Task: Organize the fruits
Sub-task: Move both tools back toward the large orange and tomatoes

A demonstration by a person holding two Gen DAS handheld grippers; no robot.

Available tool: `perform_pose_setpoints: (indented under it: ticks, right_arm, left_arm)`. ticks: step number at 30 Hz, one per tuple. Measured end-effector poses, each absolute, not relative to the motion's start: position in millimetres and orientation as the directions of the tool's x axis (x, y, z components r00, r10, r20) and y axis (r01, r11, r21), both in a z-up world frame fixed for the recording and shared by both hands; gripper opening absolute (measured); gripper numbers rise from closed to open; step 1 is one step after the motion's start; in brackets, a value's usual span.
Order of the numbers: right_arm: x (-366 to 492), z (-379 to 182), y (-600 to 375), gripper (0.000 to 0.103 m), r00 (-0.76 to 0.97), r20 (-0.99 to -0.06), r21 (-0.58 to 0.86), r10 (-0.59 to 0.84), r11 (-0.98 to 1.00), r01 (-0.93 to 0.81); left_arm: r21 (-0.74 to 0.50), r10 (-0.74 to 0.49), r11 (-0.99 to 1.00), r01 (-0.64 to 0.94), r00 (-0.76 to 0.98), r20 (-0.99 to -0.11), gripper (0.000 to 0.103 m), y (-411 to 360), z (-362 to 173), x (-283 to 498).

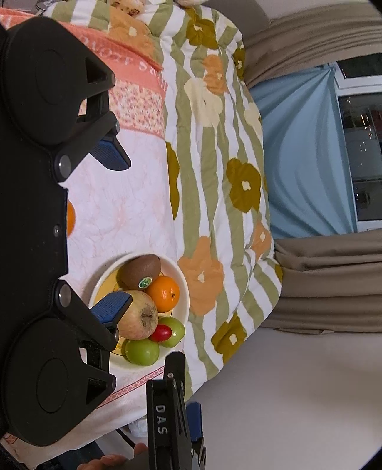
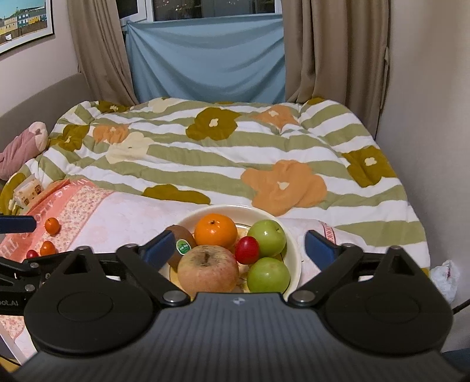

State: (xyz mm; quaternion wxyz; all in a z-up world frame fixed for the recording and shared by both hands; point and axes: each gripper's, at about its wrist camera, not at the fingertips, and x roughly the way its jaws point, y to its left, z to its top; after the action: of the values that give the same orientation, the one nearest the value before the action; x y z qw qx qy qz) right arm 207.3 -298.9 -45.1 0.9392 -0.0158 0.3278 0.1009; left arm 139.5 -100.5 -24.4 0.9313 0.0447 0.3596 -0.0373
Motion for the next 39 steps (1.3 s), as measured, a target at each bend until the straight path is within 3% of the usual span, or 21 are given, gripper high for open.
perform_pose_setpoints:
  ticks: [5,24,39]
  right_arm:
    - [189,-31,-284,0.103,0.767,-0.613,0.018,0.187,0.975,-0.223]
    - [129,-18,-191,0.103,0.745,-0.635,0.119,0.204,0.979,-0.166]
    - [119,-63,-116,0.103,0.727,-0.685,0.067,0.051,0.998,-0.007]
  left_arm:
    - [0.083,0.003,0.994,0.068,0.757,-0.653,0.103,-87,-16,117]
    - [0.102,0.0,0.99,0.096,0.732,-0.682,0.103,29,-22,73]
    - [0.096,-0.049,0.977,0.188,0.643,-0.764,0.101,109,-69,108]
